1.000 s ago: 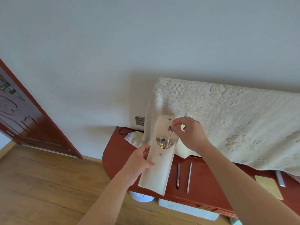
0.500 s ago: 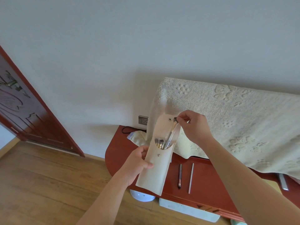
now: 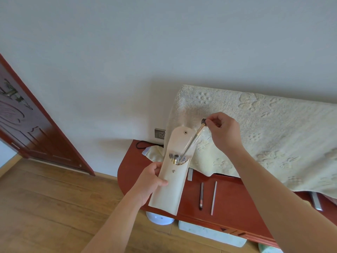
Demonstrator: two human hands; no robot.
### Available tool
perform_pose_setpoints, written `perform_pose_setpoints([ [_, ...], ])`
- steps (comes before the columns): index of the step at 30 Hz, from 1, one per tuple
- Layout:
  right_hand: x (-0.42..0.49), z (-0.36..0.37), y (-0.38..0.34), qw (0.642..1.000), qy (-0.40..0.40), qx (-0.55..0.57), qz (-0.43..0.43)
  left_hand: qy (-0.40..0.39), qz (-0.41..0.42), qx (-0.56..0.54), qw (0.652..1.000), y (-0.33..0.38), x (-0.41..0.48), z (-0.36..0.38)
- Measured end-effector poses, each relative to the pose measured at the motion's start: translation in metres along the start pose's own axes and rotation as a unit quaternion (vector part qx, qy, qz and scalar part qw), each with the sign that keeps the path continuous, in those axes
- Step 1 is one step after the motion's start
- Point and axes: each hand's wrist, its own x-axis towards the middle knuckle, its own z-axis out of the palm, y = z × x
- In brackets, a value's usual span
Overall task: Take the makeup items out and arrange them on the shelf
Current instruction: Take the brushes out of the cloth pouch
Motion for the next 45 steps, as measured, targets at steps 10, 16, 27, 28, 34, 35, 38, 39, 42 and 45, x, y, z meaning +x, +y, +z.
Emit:
perform_pose_setpoints([
  [10, 0.003, -0.019, 0.006, 0.999, 0.04, 0.005, 0.008, 0.03, -0.022, -0.026, 0.999, -0.004, 0.005, -0.005],
  [16, -0.004, -0.03, 0.023, 0.999, 0.011, -0.008, 0.032, 0.009, -0.014, -0.031, 0.999, 0.0, 0.011, 0.004],
  [27, -0.034, -0.049, 0.08, 0.992, -0.058, -0.064, 0.096, -0.039, -0.016, -0.061, 0.997, 0.005, 0.025, 0.046],
  [28, -0.037, -0.05, 0.088, 0.99, -0.062, -0.073, 0.102, -0.038, -0.019, -0.068, 0.997, 0.005, 0.026, 0.05],
  [34, -0.051, -0.056, 0.135, 0.976, -0.112, -0.125, 0.142, -0.031, -0.04, -0.095, 0.994, 0.004, 0.03, 0.076],
  [35, -0.053, -0.056, 0.142, 0.973, -0.119, -0.13, 0.148, -0.03, -0.043, -0.098, 0.994, 0.004, 0.03, 0.081],
  [38, -0.056, -0.056, 0.163, 0.966, -0.145, -0.134, 0.165, -0.028, -0.052, -0.104, 0.993, 0.003, 0.031, 0.096],
  [39, -0.057, -0.055, 0.17, 0.964, -0.154, -0.135, 0.169, -0.029, -0.054, -0.105, 0.993, 0.002, 0.032, 0.101],
  [42, -0.061, -0.051, 0.194, 0.958, -0.173, -0.148, 0.174, -0.03, -0.059, -0.11, 0.992, -0.001, 0.036, 0.114],
  [45, -0.065, -0.046, 0.218, 0.95, -0.192, -0.153, 0.194, -0.031, -0.06, -0.113, 0.991, -0.004, 0.039, 0.125],
])
